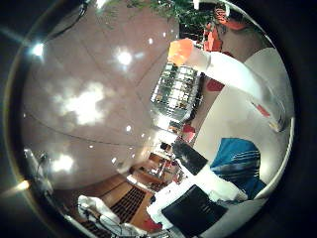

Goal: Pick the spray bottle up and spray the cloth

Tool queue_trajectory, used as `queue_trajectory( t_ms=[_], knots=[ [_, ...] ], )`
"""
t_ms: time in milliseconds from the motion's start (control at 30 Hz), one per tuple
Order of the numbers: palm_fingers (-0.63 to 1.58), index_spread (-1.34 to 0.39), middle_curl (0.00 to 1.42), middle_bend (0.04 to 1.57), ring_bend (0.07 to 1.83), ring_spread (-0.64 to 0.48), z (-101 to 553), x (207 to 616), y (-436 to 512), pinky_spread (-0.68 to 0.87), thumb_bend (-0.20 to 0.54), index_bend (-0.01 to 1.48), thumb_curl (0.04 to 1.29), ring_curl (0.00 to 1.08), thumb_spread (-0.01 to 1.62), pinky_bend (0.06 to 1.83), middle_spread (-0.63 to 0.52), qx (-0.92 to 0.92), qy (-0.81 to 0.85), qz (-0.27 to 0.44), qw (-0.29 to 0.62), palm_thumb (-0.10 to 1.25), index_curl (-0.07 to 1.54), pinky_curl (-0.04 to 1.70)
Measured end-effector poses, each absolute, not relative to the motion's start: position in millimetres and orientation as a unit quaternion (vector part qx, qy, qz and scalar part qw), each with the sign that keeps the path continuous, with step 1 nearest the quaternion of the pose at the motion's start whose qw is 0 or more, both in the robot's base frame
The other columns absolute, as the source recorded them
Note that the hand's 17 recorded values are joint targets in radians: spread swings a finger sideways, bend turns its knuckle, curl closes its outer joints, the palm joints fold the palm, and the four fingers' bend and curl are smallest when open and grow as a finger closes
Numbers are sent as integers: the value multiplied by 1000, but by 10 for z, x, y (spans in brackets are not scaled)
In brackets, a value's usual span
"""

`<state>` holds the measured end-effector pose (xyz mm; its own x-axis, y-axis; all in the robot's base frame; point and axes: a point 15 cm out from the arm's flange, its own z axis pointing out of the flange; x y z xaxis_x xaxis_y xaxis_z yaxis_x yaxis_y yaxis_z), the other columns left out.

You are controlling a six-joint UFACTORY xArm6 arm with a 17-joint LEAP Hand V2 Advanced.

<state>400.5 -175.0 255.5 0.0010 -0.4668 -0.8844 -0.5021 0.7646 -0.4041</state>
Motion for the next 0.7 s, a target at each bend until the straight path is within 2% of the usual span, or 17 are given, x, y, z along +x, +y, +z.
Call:
queue_trajectory(
  t_ms=[300, 400, 433, 467, 500, 533, 600, 700],
  knots=[
    [205, -117, 373, 330, 554, 186, 2511, 4226, -1830, 438, -22, 162, 392, 299, 1046, 492, 134, -343, 713, 27, 611, 688, 288, 324],
    [410, -153, 404, 421, 656, 72, 2486, 4294, -1802, 392, -14, 168, 397, 317, 1042, 475, 35, -342, 717, 34, 606, 724, 290, 299],
    [663, -211, 458, 552, 791, -43, 2483, 4299, -1784, 255, -5, 215, 412, 359, 1045, 445, -50, -342, 717, 37, 606, 773, 312, 285],
    [890, -259, 490, 605, 895, -114, 2482, 4301, -1764, 123, -3, 234, 425, 394, 1036, 520, -102, -343, 716, 39, 606, 812, 330, 302],
    [1004, -300, 525, 655, 938, -164, 2476, 4299, -1760, 0, -5, 265, 440, 421, 1017, 578, -136, -343, 717, 39, 606, 850, 359, 322],
    [1221, -324, 563, 726, 979, -193, 2471, 4293, -1749, -118, -3, 341, 455, 455, 998, 681, -153, -341, 716, 41, 608, 890, 411, 370],
    [1283, -336, 609, 820, 1013, -211, 2460, 4282, -1737, -235, -4, 480, 477, 490, 986, 820, -157, -341, 714, 40, 610, 939, 493, 434],
    [1201, -335, 665, 944, 1114, -223, 2457, 4263, -1751, -321, -11, 623, 510, 539, 975, 993, -150, -339, 714, 38, 611, 988, 607, 529]
  ],
)
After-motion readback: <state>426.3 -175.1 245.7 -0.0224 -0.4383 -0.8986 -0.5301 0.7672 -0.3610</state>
